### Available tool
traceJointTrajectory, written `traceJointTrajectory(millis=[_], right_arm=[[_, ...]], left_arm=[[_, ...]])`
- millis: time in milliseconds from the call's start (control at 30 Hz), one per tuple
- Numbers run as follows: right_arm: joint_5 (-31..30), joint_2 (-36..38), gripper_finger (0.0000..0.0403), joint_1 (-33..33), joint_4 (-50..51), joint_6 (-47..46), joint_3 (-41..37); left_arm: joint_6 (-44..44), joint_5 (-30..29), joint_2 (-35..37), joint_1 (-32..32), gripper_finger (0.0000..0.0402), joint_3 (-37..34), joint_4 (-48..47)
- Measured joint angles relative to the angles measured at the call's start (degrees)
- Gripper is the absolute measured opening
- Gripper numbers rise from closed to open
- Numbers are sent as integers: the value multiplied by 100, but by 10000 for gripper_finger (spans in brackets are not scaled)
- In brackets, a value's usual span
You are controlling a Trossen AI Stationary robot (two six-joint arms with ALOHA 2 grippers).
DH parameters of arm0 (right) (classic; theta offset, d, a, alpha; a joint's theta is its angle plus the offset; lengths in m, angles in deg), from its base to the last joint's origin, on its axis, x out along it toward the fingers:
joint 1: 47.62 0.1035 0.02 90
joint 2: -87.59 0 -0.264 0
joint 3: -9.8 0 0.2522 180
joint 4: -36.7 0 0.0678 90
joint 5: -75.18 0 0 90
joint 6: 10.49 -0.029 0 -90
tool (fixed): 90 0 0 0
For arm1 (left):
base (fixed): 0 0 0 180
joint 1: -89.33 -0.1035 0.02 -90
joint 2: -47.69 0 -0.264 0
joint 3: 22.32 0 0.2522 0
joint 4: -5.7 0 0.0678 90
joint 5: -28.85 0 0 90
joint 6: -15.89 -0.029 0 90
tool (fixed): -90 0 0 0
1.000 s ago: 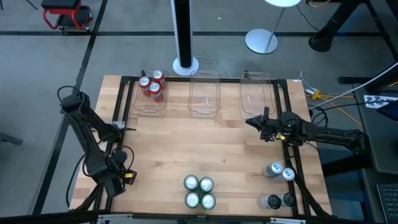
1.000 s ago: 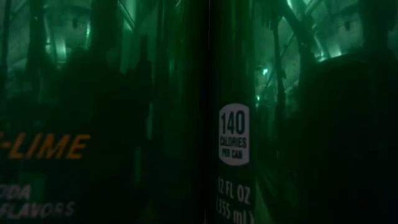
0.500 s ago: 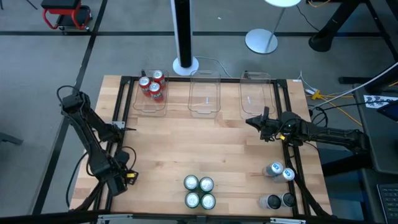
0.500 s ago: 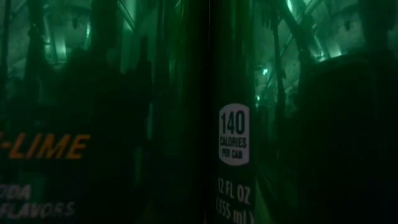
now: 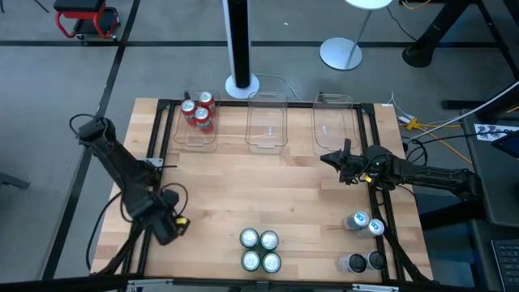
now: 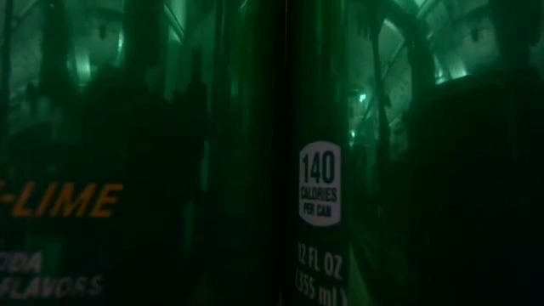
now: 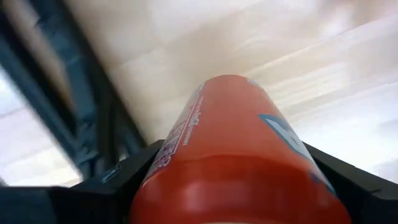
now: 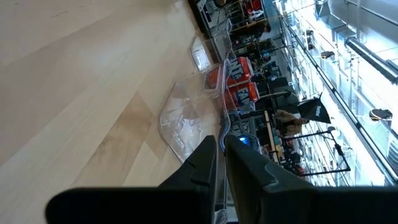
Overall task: Sort soda cans
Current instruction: Put the orange soda can into the left transparent bin
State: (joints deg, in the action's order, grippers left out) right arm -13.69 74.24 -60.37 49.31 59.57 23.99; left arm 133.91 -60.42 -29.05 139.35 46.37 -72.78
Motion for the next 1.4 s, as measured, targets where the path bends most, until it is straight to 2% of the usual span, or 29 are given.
traceJointTrajectory(millis=[367,767,1033,1400], right_arm=[[0,0,37,0,-4,4,-2],[-83,1,37,-1,0,71,-1],[-144,0,37,-2,2,74,-2],[-151,-2,37,-1,13,74,-2]], left_arm=[[-2973,-354,416,-2088,295,44,122],[-6141,-639,524,-4505,295,957,-219],[-7587,-859,528,-6094,295,1599,-879],[-8848,-908,450,-8054,295,1711,-998]])
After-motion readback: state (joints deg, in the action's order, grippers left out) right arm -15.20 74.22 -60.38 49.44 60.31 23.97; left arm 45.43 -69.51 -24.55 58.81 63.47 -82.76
